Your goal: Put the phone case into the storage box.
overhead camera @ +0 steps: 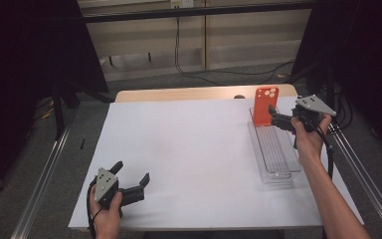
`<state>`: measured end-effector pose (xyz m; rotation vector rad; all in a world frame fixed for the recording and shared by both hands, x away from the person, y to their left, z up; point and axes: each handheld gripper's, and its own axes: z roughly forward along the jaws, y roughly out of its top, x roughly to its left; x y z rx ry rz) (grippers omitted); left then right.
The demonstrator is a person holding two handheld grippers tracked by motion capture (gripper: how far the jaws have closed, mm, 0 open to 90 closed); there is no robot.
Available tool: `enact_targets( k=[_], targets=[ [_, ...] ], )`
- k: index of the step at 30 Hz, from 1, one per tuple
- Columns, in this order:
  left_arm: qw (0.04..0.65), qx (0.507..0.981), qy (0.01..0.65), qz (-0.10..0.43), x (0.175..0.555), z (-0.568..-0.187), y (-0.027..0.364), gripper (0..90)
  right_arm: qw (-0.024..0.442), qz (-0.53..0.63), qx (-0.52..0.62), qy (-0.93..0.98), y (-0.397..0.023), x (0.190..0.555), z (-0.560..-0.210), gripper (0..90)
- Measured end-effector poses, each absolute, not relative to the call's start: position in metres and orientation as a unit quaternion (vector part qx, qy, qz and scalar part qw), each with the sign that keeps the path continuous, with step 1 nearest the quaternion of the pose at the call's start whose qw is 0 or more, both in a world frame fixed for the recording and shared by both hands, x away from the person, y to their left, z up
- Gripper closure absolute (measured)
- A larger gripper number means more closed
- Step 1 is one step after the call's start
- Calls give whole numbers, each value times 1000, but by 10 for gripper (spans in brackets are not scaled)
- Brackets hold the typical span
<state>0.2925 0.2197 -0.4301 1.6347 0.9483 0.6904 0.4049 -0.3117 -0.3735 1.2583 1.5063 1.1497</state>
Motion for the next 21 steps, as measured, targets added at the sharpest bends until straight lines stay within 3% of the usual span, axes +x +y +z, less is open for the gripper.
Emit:
enact_targets(
  k=[21],
  targets=[
    [538,686,396,287,286,-428,217,10,413,481,499,591,-308,357,-378,2]
  ],
)
